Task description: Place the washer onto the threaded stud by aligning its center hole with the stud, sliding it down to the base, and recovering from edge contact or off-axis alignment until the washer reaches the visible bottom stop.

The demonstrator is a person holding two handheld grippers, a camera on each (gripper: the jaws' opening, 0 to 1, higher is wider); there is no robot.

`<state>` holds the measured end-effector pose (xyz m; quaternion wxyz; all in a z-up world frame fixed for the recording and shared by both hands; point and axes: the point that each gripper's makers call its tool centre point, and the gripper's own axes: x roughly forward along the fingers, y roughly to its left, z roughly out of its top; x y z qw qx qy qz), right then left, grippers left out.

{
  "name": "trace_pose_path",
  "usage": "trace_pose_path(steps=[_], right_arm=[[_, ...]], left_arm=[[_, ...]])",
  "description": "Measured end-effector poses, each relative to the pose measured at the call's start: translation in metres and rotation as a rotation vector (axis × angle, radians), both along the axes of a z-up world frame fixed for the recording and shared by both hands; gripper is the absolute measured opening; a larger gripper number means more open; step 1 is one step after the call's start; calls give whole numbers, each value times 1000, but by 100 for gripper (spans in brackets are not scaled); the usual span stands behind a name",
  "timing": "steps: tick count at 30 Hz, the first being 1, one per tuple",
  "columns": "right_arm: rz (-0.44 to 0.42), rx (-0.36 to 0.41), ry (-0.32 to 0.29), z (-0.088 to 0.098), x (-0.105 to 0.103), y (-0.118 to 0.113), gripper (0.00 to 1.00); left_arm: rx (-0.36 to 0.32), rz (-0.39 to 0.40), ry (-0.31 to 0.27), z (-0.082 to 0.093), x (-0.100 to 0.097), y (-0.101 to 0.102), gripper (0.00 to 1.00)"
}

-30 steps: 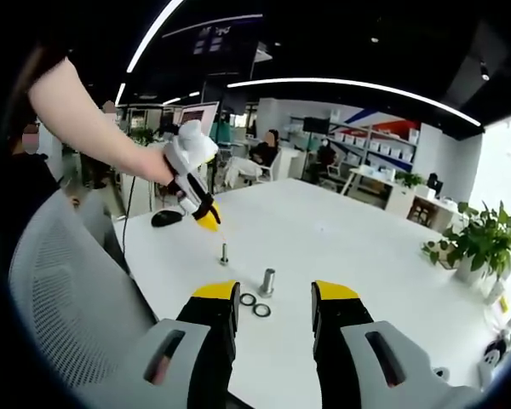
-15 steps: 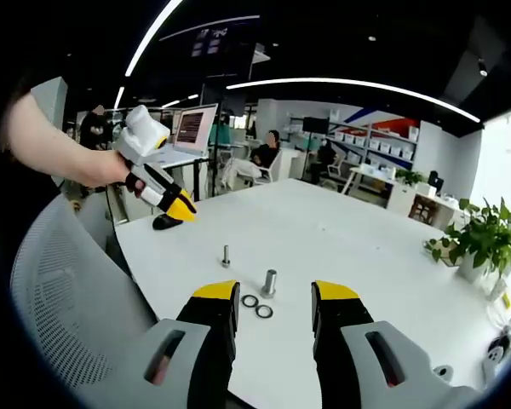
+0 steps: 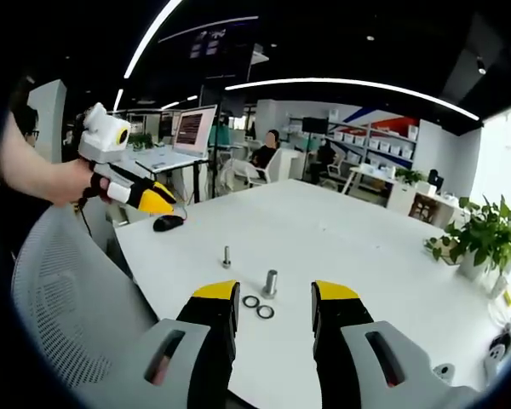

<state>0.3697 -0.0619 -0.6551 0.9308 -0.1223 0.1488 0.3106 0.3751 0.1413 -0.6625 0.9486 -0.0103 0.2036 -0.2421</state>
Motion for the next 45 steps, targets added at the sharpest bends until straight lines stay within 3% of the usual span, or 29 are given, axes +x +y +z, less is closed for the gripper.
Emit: trace_pose_path(steps=[8, 11, 13, 16, 23, 28, 35, 37, 38, 39, 42, 45], right_arm=[[-2, -2, 6, -1, 0, 0, 36], [1, 3, 17, -3, 1, 1, 36], [8, -6, 22, -5, -2, 1, 36], [14, -13, 21, -6, -2, 2, 36], [35, -8, 44, -9, -3, 6, 36], [58, 31, 56, -7, -6, 10, 36], [74, 201, 95, 13, -1, 10, 37], [97, 200, 96, 16, -1, 9, 37], [139, 141, 52, 18, 0, 6, 37], [157, 143, 36, 20, 2, 3, 37], [172, 212, 54, 17, 8, -7, 37], [168, 229, 64, -2, 16, -22, 39]], left_arm=[[-17, 18, -58, 15, -9, 4, 22], [-13, 35, -75, 15, -14, 7, 21], [-28, 42, -58, 12, -16, 9, 20], [-19, 47, -88, 18, -20, 8, 20], [1, 60, -122, 22, -17, 11, 18], [22, 73, -117, 19, -17, 14, 18], [70, 121, -116, 16, -14, 27, 19], [88, 136, -116, 15, -13, 29, 19], [96, 133, -118, 16, -13, 29, 19], [99, 133, -116, 16, -12, 28, 19], [104, 121, -137, 19, -12, 25, 19], [104, 108, -134, 17, -12, 23, 20]])
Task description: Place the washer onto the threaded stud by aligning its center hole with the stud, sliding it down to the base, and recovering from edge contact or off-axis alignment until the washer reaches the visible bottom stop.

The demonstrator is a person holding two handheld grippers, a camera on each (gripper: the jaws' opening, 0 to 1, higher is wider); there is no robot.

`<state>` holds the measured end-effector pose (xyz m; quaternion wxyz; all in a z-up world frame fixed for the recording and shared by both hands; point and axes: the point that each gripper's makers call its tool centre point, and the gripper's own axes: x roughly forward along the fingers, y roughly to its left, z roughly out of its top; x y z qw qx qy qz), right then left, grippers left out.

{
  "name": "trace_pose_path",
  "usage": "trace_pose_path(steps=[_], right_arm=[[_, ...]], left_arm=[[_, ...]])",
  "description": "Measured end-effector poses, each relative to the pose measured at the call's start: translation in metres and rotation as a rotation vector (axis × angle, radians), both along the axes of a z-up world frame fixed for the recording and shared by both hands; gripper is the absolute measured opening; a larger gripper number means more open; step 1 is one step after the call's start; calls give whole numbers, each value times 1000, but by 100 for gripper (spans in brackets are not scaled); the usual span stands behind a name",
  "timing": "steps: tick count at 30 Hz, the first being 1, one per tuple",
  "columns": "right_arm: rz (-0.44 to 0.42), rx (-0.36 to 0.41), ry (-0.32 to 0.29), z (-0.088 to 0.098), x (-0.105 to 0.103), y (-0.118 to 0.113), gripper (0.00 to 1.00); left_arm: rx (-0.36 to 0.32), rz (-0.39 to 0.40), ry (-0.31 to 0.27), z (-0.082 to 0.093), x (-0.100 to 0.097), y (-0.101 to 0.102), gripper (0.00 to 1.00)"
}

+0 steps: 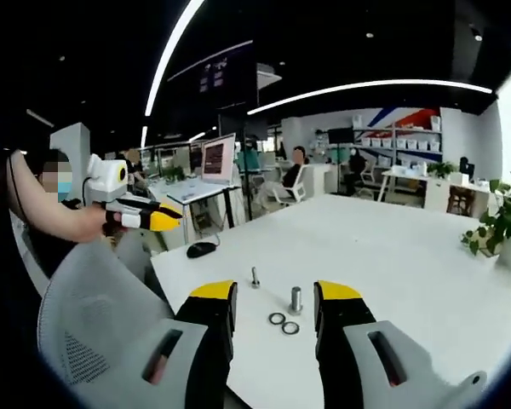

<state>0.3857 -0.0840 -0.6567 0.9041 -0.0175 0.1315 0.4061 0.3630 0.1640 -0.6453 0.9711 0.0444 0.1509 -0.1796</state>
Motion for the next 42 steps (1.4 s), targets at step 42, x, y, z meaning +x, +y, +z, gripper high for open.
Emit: trace_pose_path(steps=[42], right_arm=[[-59, 62, 94, -149, 69, -22, 60]], left_arm=[[82, 21, 16, -4, 1, 3, 20]])
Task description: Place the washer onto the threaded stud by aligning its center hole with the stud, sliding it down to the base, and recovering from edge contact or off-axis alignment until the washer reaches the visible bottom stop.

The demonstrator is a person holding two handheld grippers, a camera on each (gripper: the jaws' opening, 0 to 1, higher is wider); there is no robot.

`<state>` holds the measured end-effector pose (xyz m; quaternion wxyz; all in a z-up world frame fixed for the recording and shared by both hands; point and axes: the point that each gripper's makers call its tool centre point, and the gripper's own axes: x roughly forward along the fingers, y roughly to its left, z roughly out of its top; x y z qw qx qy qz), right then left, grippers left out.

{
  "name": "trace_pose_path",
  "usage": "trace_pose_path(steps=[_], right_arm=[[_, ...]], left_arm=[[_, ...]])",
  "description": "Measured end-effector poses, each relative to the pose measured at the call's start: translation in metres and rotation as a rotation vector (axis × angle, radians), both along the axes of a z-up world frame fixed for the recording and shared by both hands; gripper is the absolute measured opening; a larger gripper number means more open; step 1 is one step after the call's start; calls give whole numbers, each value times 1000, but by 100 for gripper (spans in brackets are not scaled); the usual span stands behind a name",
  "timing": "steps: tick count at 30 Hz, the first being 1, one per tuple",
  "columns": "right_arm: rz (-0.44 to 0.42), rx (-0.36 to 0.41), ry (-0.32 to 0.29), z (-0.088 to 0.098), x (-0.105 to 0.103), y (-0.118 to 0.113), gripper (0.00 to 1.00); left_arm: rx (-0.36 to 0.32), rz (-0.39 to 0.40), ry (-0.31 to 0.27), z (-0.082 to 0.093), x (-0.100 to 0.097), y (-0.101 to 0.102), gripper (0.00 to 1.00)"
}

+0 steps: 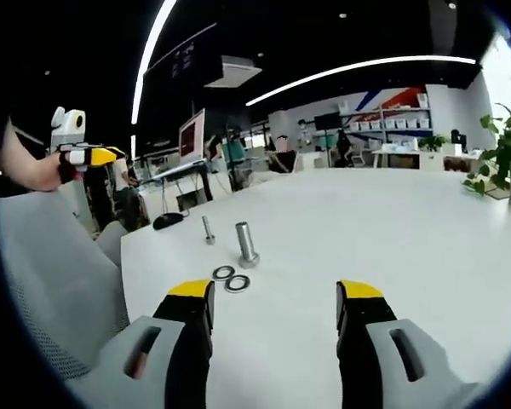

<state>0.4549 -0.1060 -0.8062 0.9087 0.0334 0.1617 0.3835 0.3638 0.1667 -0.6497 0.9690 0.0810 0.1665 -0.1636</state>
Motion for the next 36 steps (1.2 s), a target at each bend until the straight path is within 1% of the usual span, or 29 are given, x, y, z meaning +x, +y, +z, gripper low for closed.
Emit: trace_pose_path(steps=[2, 6, 8, 9, 10, 12, 13, 15, 16, 17, 20, 21, 23, 24, 27, 28, 30, 31, 32, 33, 34, 35, 36], right_arm=[[-1, -24, -1, -5, 0, 0, 59], [-10, -20, 7, -15, 3, -2, 59], [-12, -16, 1, -21, 4, -4, 56], [-24, -31, -4, -26, 6, -7, 56], [-36, -31, 5, -30, 6, -10, 60], [-68, -28, 23, -37, 9, -16, 63], [-71, -48, 4, -38, 9, -17, 63], [-71, -36, 9, -38, 9, -16, 65], [-58, -40, 0, -38, 8, -12, 66], [-43, -64, -1, -41, 6, -11, 66], [-18, -67, 13, -49, 4, -5, 65], [-18, -73, -15, -49, 7, -5, 64], [-28, -55, -3, -50, 8, -3, 63], [-34, -65, -15, -50, 12, -4, 63], [-25, -73, -46, -52, 15, -2, 64], [-19, -82, -60, -51, 15, -1, 64], [0, -145, -101, -55, 16, -1, 64], [3, -152, -106, -55, 16, 0, 64], [7, -168, -133, -55, 18, 2, 64], [11, -178, -141, -56, 17, 3, 64], [3, -144, -130, -53, 17, 5, 65], [7, -146, -147, -51, 18, 6, 65], [3, -146, -142, -52, 20, 6, 65]], left_arm=[[5, -4, 6, -1, 0, -1, 20], [19, -19, 14, -4, -1, -4, 20], [22, -21, 19, -5, -1, -5, 20], [28, -22, 20, -5, -2, -5, 20], [32, -23, 16, -5, -1, -4, 20], [29, -26, 19, -6, -1, -5, 20], [30, -27, 22, -6, -1, -5, 20], [28, -31, 27, -7, -1, -6, 20], [29, -31, 28, -7, -1, -6, 20], [28, -31, 28, -7, -1, -6, 20], [27, -29, 30, -8, -1, -5, 20], [28, -27, 31, -9, -1, -5, 20], [26, -24, 33, -9, -1, -4, 20], [25, -24, 32, -8, -1, -4, 20], [27, -20, 30, -8, -1, -3, 20], [27, -19, 31, -8, -1, -3, 20], [29, -17, 33, -9, -2, -2, 20], [29, -17, 35, -9, -2, -2, 20], [31, -17, 34, -9, -2, -3, 20], [31, -19, 35, -10, -2, -3, 20], [33, -21, 37, -10, -2, -3, 20], [36, -22, 39, -11, -2, -4, 20], [38, -24, 40, -11, -2, -4, 20]])
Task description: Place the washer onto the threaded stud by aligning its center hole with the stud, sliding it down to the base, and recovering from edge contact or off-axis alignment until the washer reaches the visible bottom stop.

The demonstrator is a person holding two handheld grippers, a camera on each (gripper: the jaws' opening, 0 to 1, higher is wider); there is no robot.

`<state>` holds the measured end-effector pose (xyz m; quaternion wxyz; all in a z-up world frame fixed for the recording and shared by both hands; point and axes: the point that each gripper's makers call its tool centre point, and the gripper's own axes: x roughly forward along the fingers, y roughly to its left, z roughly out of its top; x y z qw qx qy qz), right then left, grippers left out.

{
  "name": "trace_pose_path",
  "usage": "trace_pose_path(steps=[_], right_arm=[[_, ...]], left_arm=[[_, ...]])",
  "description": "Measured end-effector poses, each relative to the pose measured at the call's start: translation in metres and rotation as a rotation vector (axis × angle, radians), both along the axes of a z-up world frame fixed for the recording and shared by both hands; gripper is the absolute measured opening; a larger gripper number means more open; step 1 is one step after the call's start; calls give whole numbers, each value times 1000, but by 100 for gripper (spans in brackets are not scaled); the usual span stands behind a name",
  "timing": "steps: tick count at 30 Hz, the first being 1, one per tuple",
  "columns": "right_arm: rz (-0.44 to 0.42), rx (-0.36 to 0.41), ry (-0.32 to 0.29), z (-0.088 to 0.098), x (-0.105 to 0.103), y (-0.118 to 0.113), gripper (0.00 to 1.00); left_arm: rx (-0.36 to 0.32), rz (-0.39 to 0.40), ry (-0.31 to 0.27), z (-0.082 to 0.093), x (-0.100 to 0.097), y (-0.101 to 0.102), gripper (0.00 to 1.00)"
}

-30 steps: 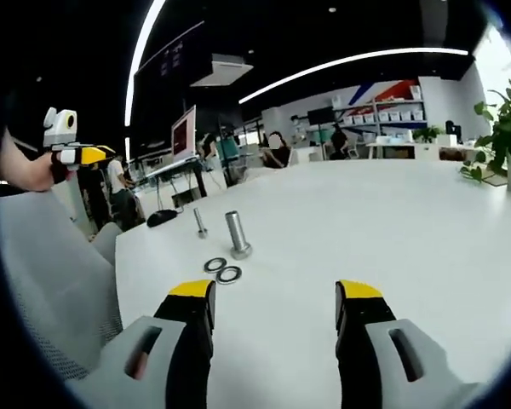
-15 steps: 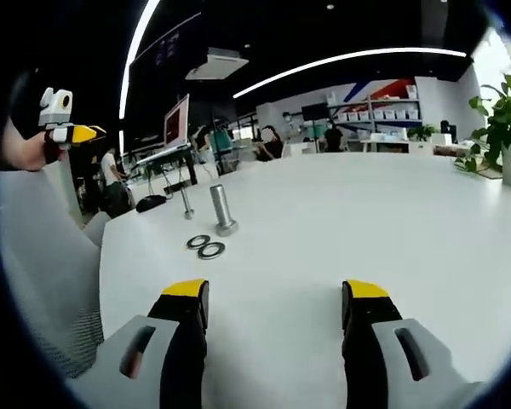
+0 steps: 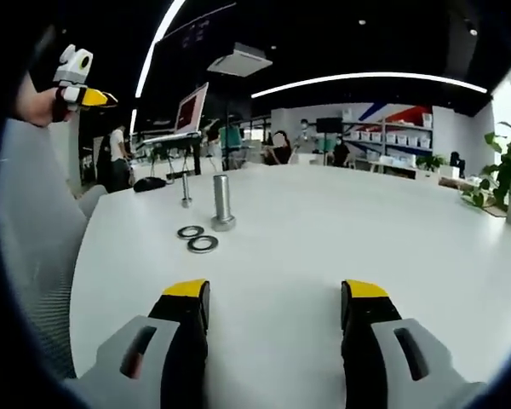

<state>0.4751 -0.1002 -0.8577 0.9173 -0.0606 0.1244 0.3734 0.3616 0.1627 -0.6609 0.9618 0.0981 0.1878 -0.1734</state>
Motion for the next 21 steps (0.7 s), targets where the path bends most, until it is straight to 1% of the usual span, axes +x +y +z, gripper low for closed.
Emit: trace_pose_path(steps=[6, 12, 14, 17, 18, 19, 20, 21], right_arm=[[-26, 4, -1, 1, 6, 1, 63], [-16, -14, 22, 0, 12, 7, 59], [8, -17, 25, -1, 11, 12, 58], [92, -18, 29, -3, 4, 28, 59], [102, -22, 18, -2, 3, 31, 59], [112, -18, 52, -6, -1, 34, 59], [116, -19, 41, -5, 0, 35, 59], [127, -19, 43, -5, -1, 38, 59]], left_arm=[[6, -2, 8, -2, 0, 0, 20], [9, 0, 7, -2, 0, 0, 20], [9, -1, 11, -3, 0, -1, 20], [11, -6, 17, -4, 0, -1, 20], [15, -8, 17, -5, 0, -1, 20], [16, -9, 19, -5, 0, -2, 20], [16, -9, 22, -5, 0, -2, 20], [18, -9, 23, -6, 0, -2, 20]])
